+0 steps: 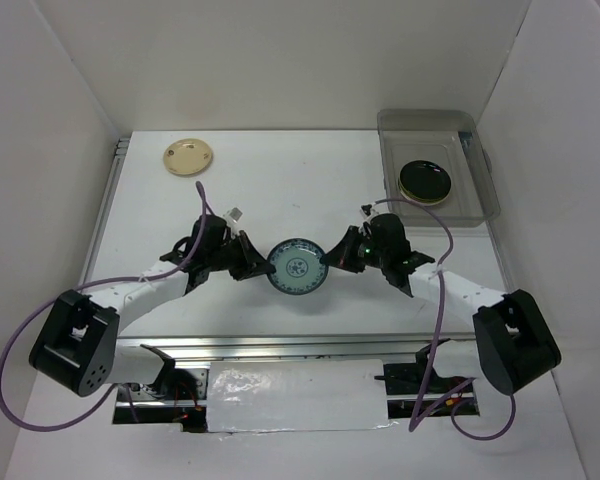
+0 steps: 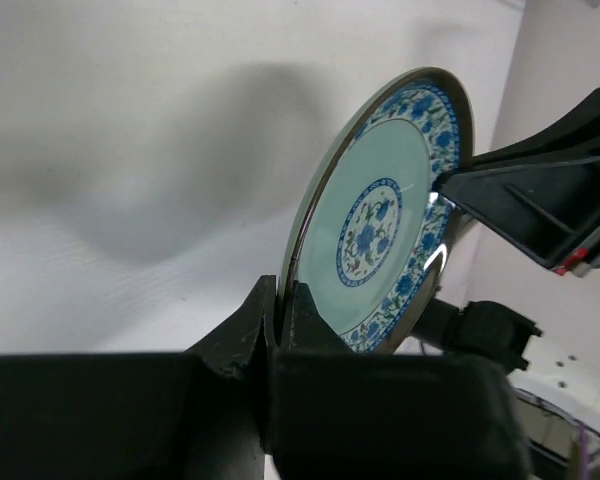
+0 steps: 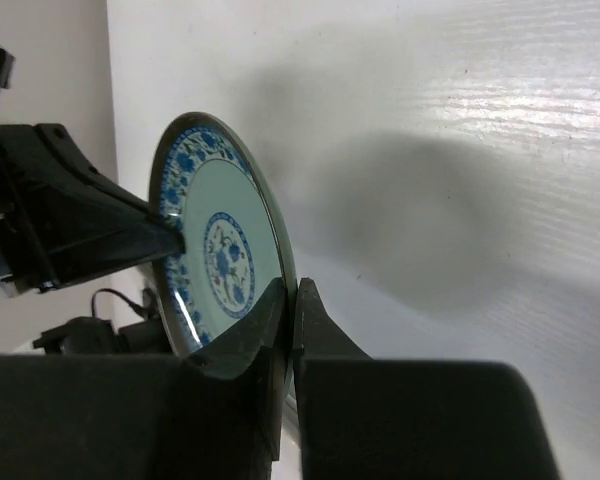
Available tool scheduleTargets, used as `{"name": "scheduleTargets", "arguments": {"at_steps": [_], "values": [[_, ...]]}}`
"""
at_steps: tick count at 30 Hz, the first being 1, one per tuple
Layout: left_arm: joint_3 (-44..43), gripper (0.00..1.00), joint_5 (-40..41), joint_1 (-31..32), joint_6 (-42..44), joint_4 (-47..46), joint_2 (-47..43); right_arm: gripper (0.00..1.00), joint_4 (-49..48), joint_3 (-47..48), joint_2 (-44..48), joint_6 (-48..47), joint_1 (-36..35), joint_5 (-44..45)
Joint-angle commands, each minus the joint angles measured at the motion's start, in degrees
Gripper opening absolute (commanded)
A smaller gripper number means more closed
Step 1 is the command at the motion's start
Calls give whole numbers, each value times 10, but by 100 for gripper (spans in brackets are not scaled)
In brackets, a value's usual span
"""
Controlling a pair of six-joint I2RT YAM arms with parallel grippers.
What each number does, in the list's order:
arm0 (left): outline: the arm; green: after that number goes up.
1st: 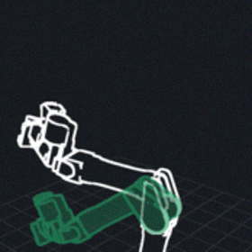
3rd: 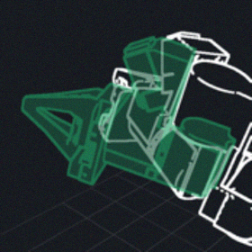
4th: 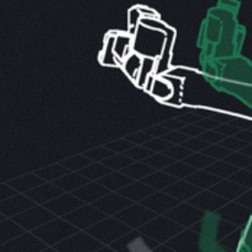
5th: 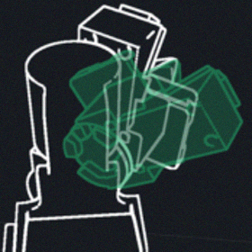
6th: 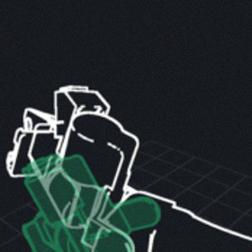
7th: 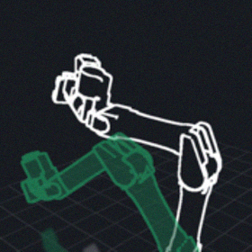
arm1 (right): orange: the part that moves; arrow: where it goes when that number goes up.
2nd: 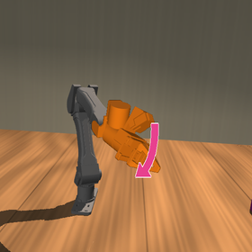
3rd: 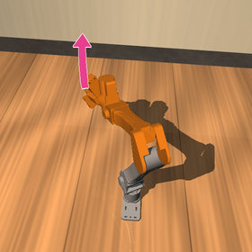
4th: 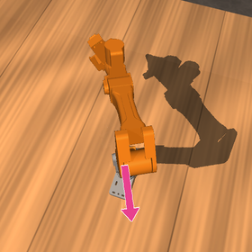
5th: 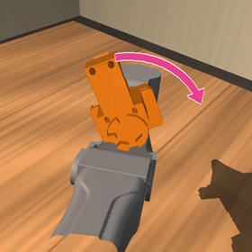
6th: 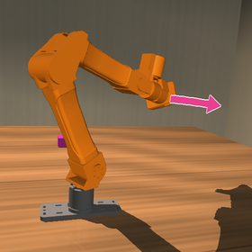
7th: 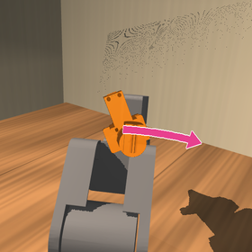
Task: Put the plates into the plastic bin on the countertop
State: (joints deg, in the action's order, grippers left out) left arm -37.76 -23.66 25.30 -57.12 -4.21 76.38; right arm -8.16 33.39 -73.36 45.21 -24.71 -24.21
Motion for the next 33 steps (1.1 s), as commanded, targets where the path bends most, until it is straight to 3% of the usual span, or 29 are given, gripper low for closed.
{"name": "scheduleTargets", "arguments": {"at_steps": [1,2,3,4,5,9,12,13,16,22,26,30,31,32,33], "values": [[-15,0,3,-12,23,8,-41,0,-31,12,19,23,-23,63],[-22,1,22,-17,32,36,-49,0,-20,18,33,24,-27,80],[-34,19,47,-19,47,106,-58,0,7,25,37,23,-27,106],[-52,68,109,-20,51,139,-89,0,25,43,44,23,-25,121],[-58,99,145,-20,54,171,-109,0,45,54,46,22,-9,136],[-65,99,254,-38,54,275,-244,0,77,102,51,17,76,137],[-84,99,329,-44,60,351,-347,0,163,187,24,12,161,181],[-93,99,338,-44,62,369,-382,0,176,229,14,13,186,227],[-90,99,325,-44,81,397,-421,0,190,278,-41,43,293,253],[-74,99,263,-46,134,407,-399,0,200,394,-227,72,414,245],[-73,99,242,-46,156,404,-389,5,204,467,-315,50,439,182],[-78,99,250,-50,178,408,-386,5,228,523,-363,39,433,198],[-77,99,252,-49,179,407,-384,10,225,526,-367,39,434,198],[-76,99,242,-53,182,401,-383,23,225,527,-366,43,433,202],[-72,99,242,-53,182,399,-379,63,232,530,-365,47,432,214]]}}
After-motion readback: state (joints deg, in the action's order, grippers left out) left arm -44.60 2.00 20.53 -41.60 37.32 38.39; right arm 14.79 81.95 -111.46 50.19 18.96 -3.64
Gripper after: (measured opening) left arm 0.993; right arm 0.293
